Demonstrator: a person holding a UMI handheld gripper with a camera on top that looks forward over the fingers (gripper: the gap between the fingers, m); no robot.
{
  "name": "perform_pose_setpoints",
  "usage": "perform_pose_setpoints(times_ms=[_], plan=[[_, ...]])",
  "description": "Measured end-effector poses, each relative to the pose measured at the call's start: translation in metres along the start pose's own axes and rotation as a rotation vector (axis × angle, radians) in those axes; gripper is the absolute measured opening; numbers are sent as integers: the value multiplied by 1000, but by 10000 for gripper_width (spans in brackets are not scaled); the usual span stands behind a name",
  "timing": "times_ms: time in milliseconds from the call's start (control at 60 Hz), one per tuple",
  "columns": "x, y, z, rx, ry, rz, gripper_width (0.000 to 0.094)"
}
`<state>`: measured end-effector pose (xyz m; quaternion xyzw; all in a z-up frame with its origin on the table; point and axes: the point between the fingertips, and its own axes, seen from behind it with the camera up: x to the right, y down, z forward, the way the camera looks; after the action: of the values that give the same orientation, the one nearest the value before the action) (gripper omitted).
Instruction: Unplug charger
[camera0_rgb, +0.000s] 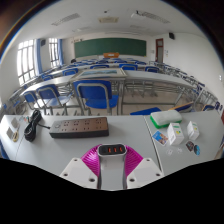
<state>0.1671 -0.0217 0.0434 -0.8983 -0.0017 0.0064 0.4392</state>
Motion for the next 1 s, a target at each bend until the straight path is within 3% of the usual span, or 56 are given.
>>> perform_pose_setpoints(times_ms=[100,183,317,533,717,1000], plan=[[-4,46,9,-87,-11,-8,377],[-9,49,4,-74,22,13,462],[-12,26,-28,2,80,4,871],[-55,6,-153,92,130,15,852],[-94,27,-258,102,190,19,853],[-124,50,-329,112,220,-3,852]])
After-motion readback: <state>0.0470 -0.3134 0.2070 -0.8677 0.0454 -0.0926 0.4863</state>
